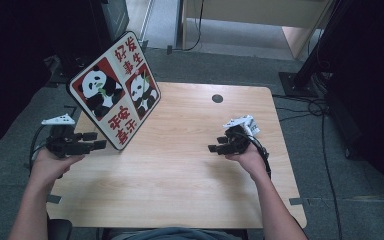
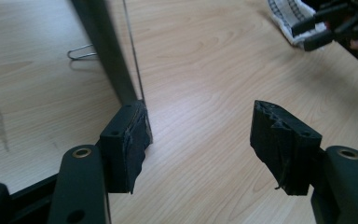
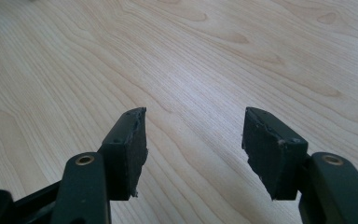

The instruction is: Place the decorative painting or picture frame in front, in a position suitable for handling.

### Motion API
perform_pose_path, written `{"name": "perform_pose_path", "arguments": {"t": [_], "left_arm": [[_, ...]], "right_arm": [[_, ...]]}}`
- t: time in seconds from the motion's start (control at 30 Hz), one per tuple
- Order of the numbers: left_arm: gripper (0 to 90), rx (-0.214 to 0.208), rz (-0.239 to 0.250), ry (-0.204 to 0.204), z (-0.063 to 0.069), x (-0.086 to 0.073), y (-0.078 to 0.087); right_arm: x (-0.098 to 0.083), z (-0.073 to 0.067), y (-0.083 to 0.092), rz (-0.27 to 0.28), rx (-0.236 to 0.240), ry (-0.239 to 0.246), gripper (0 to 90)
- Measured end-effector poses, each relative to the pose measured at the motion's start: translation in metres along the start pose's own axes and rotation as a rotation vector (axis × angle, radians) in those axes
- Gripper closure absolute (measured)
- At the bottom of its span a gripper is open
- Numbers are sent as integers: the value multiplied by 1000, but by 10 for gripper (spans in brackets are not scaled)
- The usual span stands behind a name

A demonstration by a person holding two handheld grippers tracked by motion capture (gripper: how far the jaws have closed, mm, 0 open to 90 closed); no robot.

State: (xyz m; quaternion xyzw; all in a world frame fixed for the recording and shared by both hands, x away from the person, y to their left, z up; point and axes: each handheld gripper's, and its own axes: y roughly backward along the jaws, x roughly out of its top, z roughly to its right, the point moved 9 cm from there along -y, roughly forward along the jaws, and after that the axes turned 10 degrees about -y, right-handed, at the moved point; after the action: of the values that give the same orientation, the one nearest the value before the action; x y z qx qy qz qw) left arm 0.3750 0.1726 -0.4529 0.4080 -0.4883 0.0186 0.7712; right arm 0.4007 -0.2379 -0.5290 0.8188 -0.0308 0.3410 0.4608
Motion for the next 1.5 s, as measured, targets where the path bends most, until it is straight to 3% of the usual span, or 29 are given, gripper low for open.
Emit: {"name": "perform_pose_path", "arguments": {"t": [0.23,0.57,0.9,1.5], "left_arm": [[374,21,-5,22,-14,-2,0],[377,53,10,41,-35,10,12],[370,66,30,42,-45,46,22],[382,89,-3,25,-59,108,31]], "right_arm": [[-2,1,1,-7,-9,-2,410],[-7,-6,3,-5,-9,12,411],[-7,-4,4,3,-12,3,411],[-7,-2,6,1,-10,7,412]]}}
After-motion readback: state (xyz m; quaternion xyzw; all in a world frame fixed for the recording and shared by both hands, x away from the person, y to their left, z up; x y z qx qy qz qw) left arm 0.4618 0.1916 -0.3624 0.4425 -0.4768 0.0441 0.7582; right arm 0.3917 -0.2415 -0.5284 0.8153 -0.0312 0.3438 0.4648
